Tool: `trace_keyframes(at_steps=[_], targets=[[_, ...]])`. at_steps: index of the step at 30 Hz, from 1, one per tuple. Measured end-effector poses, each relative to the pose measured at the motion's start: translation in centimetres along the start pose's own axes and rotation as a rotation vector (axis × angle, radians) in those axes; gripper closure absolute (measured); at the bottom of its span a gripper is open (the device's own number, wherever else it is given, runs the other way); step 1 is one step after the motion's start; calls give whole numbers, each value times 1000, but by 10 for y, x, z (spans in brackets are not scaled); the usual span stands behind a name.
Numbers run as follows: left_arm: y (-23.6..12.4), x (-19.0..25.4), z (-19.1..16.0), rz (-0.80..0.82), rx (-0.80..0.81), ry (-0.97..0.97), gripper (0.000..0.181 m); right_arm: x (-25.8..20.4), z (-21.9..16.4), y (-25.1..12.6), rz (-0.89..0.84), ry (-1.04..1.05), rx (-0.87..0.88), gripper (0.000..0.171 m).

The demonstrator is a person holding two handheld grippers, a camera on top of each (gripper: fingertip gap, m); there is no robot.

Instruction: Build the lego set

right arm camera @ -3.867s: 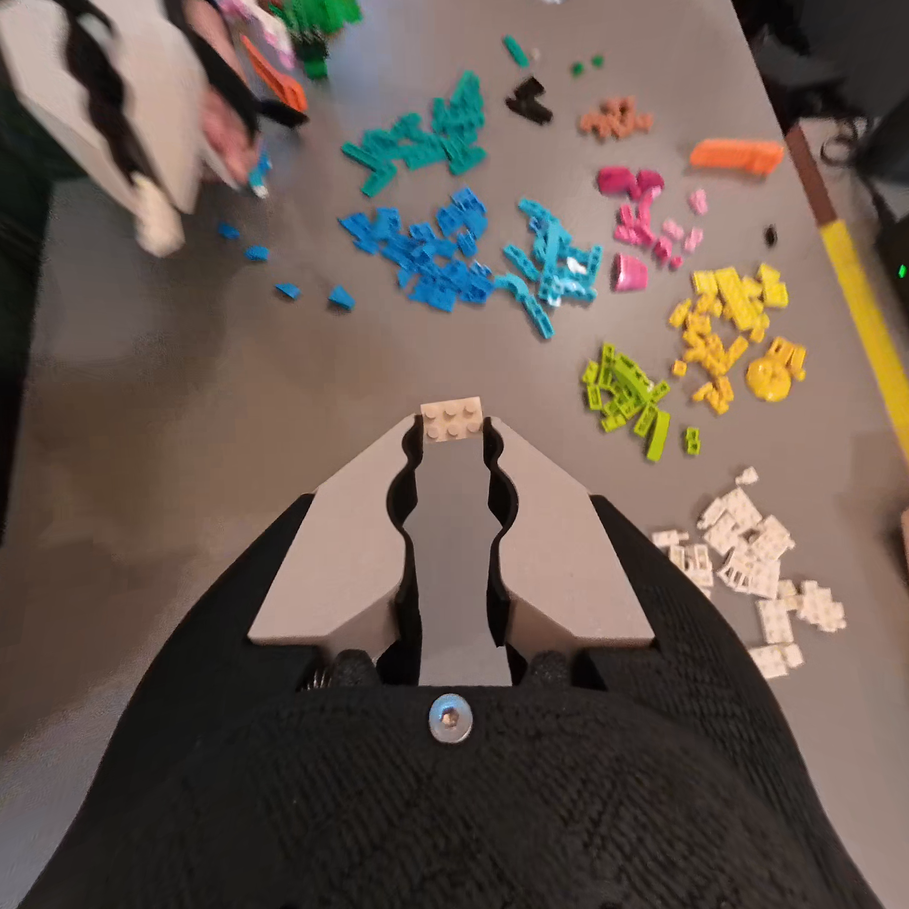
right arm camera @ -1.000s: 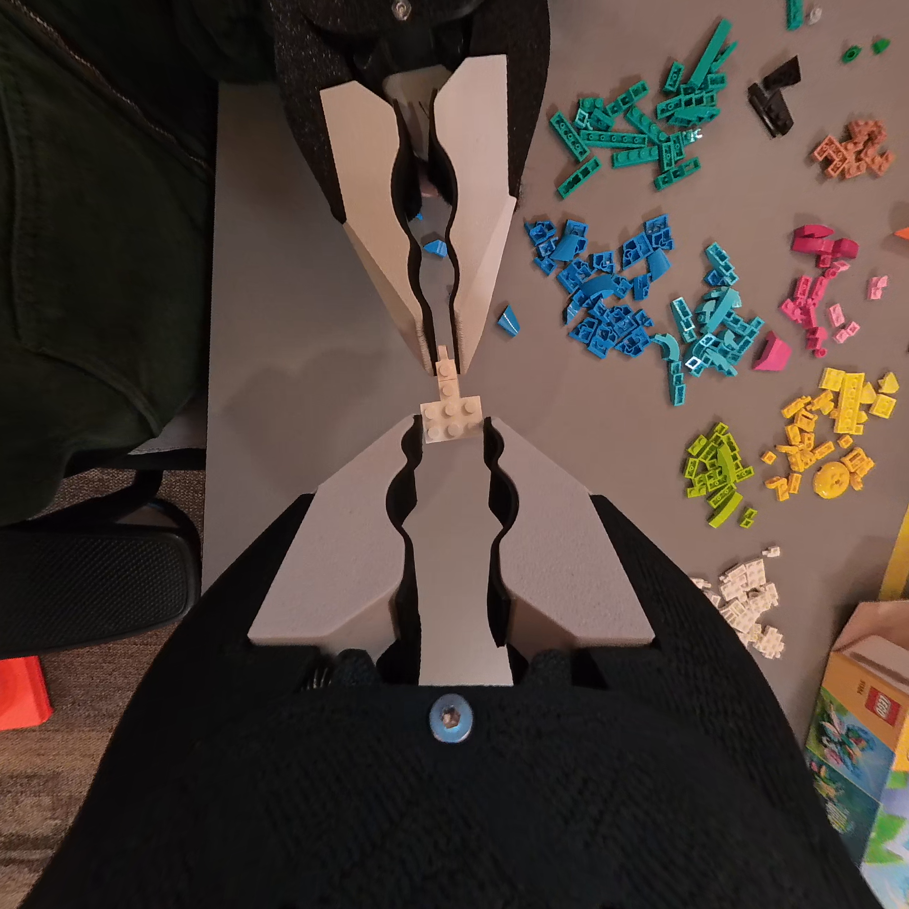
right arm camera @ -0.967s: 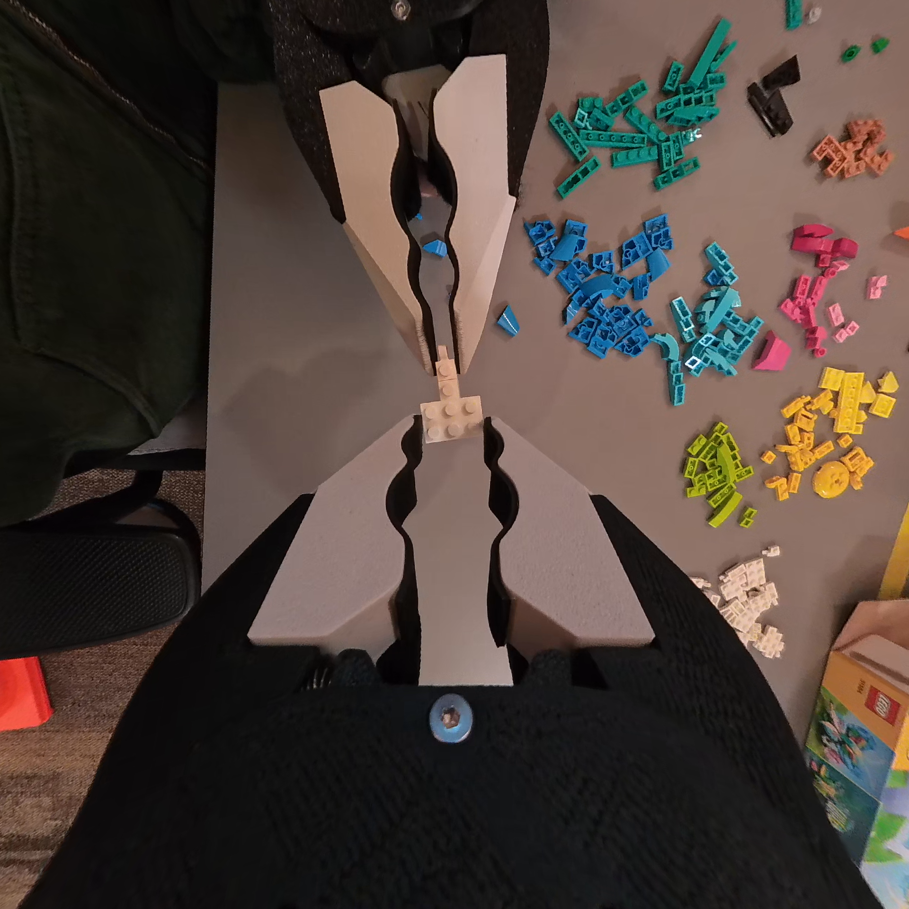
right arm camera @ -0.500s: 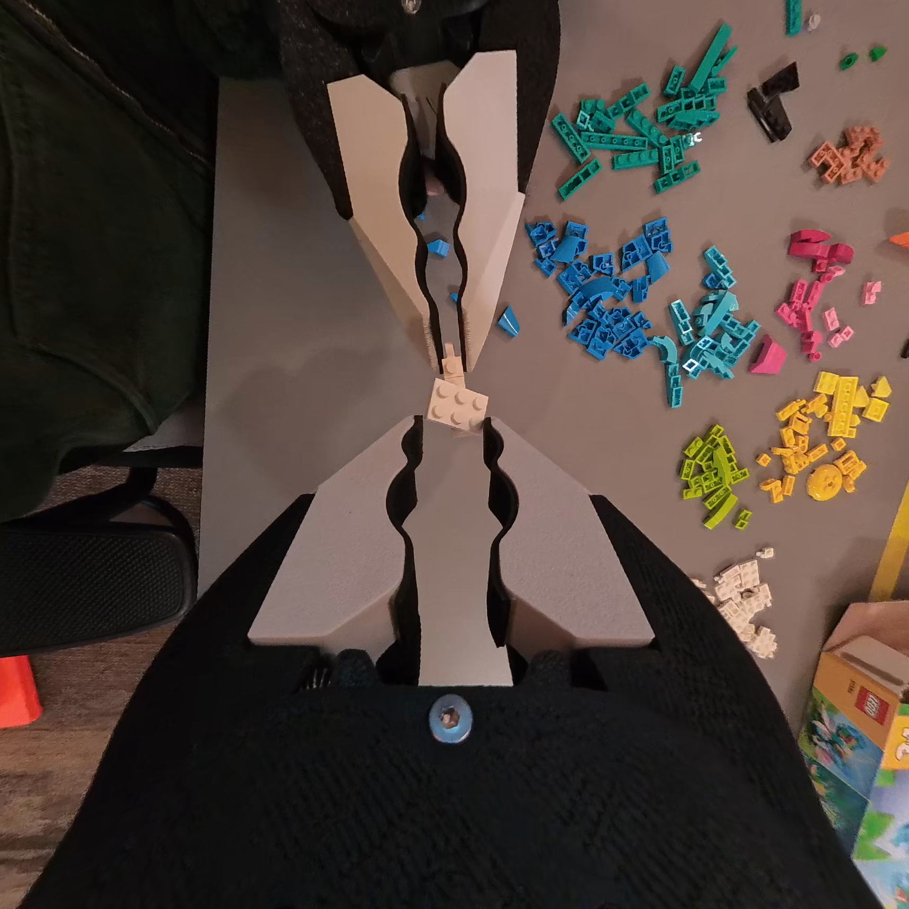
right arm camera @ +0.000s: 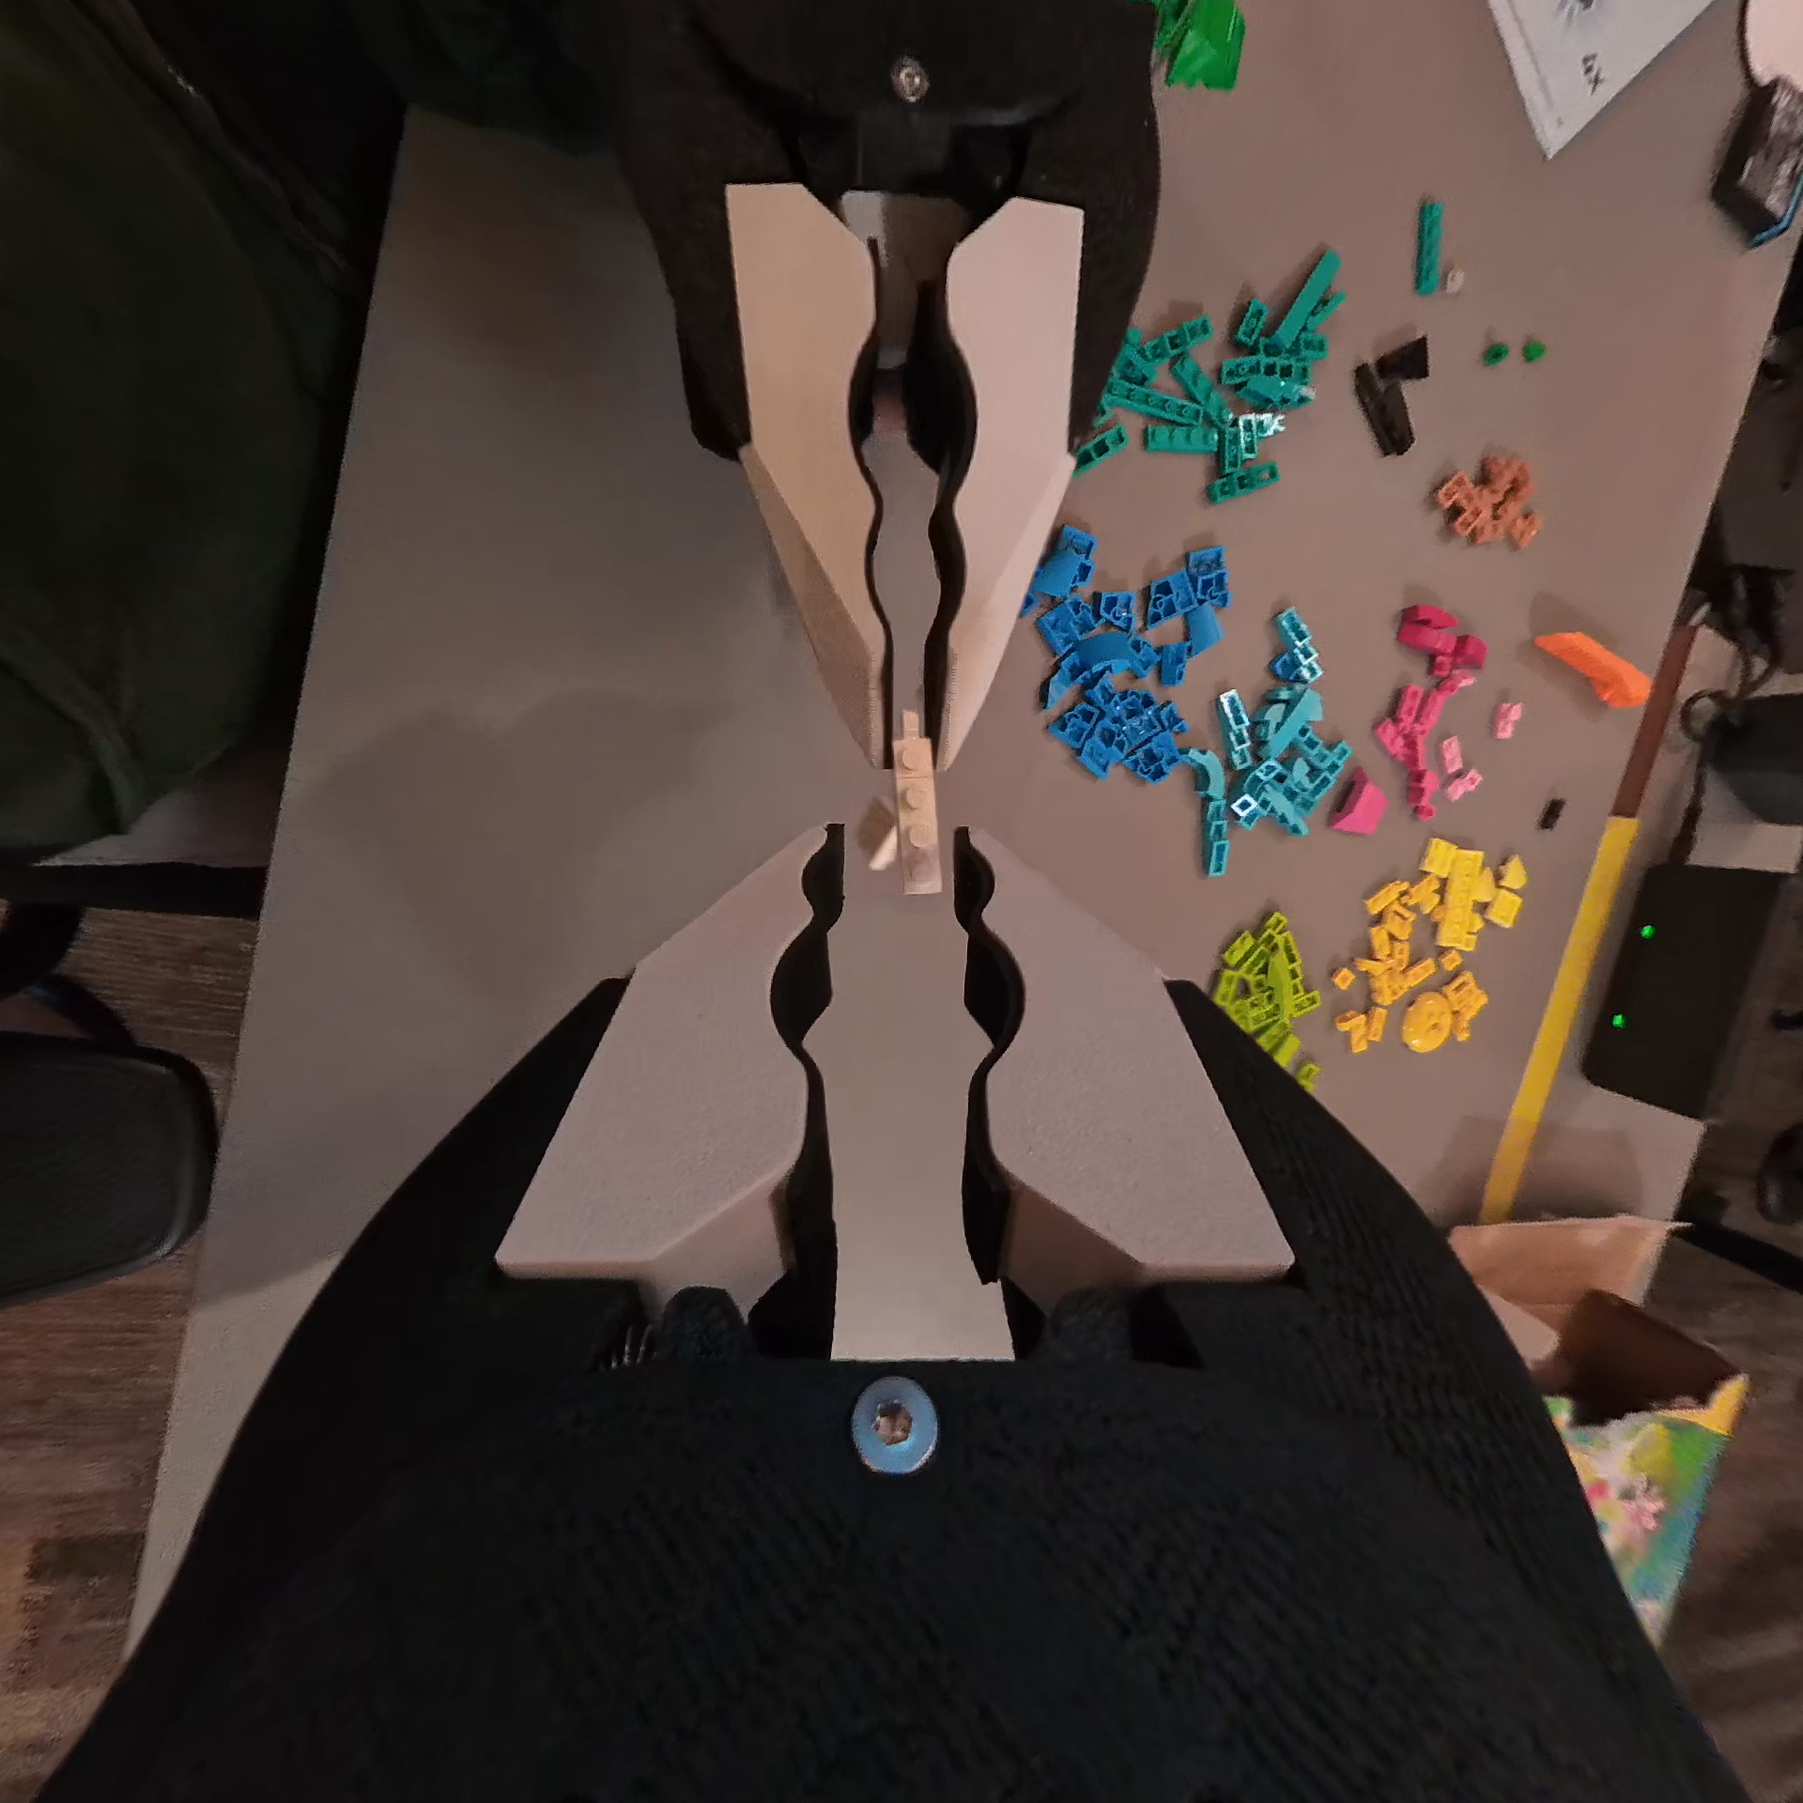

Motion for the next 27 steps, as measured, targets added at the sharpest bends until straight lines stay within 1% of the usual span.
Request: trace_keyframes(at_steps=[1,6,11,14,18,19,20,21,22,24,25,27], targets=[[0,0,0,-1,-1,-4,176,-1,0,0,-5,-7,-2,150],[0,-2,-1,8,-4,-4,176,1,-8,-4,-46,52,14,148],[-7,-15,4,70,21,-22,176,9,-23,-9,-202,182,144,144],[-10,-18,7,94,37,-13,177,8,-33,2,-254,264,221,142],[-14,-19,17,118,64,22,177,-4,-47,34,-211,362,283,137],[-14,-22,18,137,60,36,177,-4,-48,38,-234,373,311,135],[-14,-23,20,147,48,38,177,-2,-47,37,-280,389,355,129],[-14,-20,24,136,44,30,177,2,-45,31,-352,392,406,128],[-15,-17,29,120,38,24,177,4,-41,20,-438,367,458,127],[-16,-8,39,90,-7,28,176,2,-29,-7,-617,252,527,124],[-17,-4,44,86,-24,28,176,-1,-22,-19,-699,170,527,128],[-19,3,52,70,-62,-6,176,-13,-6,-33,-816,-22,467,133]])
Point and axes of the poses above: each gripper's, where its closed fingertips meet, y out along the fingers, z out of its top, x = y × z across the jaws, the point moved 4 cm from there along -y, back along the fingers, and after that the axes turned 4 degrees about -x, right-handed, at the moved point
